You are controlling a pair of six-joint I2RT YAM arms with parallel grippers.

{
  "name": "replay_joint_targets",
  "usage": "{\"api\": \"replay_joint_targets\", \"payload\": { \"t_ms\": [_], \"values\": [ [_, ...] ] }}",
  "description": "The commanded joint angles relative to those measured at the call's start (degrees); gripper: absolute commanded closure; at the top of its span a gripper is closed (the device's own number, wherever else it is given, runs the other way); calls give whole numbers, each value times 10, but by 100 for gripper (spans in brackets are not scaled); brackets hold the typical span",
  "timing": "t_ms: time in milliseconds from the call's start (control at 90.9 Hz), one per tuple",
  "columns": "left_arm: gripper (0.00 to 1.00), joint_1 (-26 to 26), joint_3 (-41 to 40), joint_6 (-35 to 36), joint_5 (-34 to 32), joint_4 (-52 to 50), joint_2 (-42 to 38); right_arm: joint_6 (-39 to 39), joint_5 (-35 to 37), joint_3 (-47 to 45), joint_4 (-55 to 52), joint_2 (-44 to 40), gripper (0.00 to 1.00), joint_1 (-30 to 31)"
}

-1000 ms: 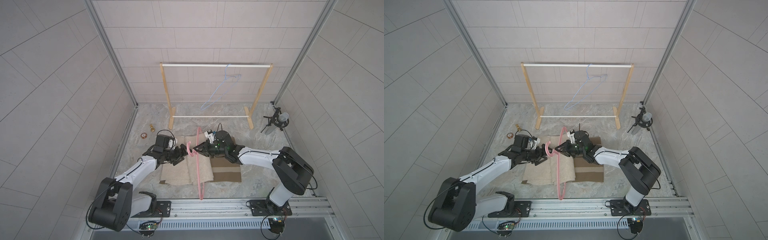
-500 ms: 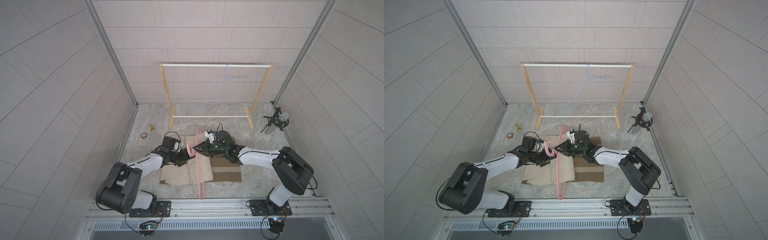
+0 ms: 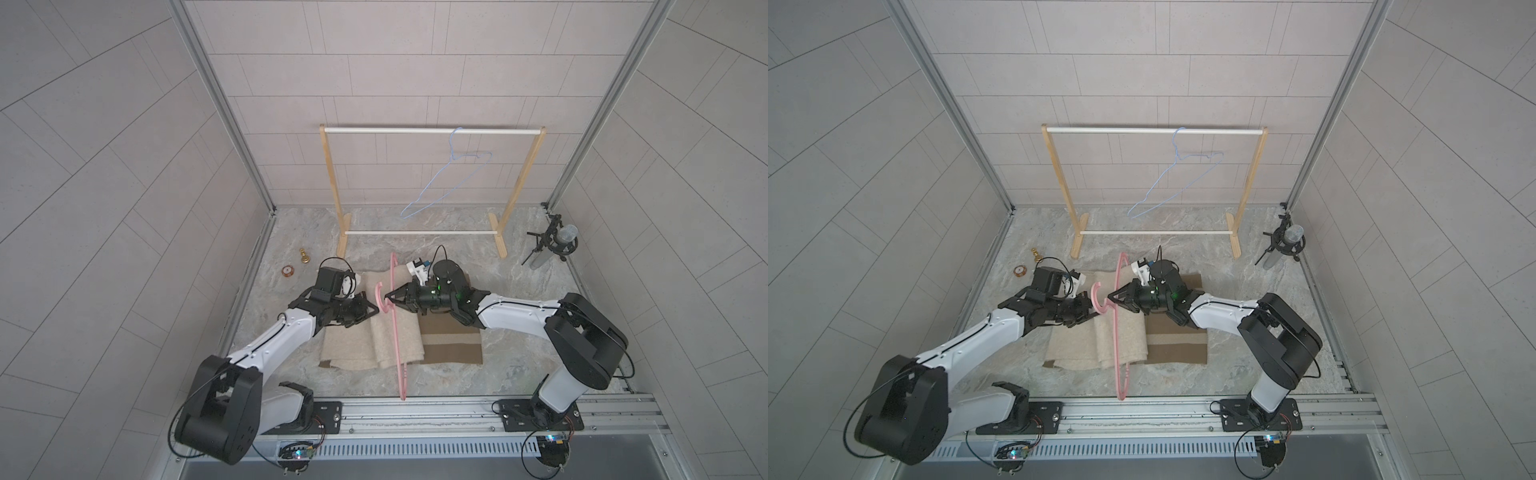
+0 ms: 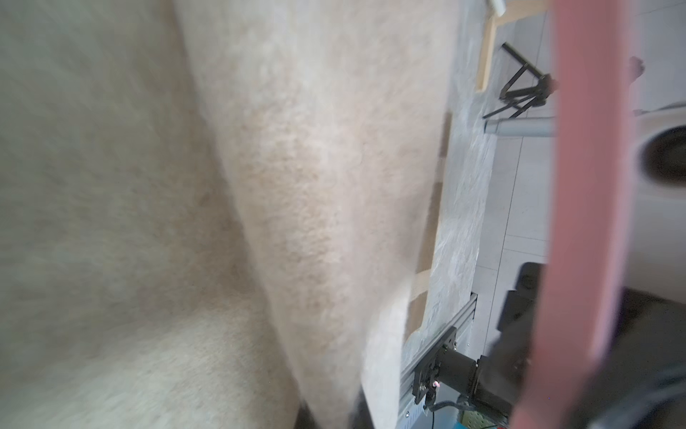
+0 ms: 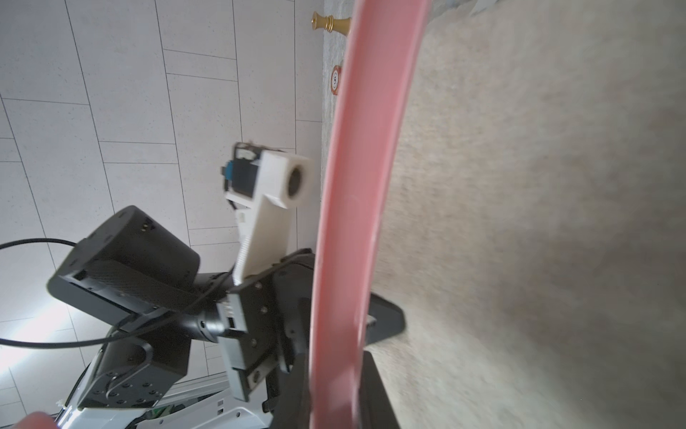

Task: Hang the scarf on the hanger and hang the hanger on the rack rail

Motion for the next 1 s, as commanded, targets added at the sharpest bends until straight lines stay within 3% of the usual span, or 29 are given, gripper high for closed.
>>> {"api": "replay_joint_targets", "payload": {
  "t_ms": [0, 165, 451, 715, 991],
  "values": [
    [100, 45, 54, 79, -9, -140, -27, -3, -34, 24, 17, -19, 100, -3],
    [100, 117, 121, 152, 12, -261, -21, 40, -48, 42, 68, 3, 100, 0],
    [100, 207, 189, 184, 61, -320, 65, 47, -17, 62, 103, 51, 100, -1],
    [100, 212, 237, 199, -37, -372, 102, 52, -33, 66, 148, 109, 100, -19],
    [100, 218, 242, 214, -176, -379, 121, 37, -27, 24, 152, 109, 100, -35]
  ]
}}
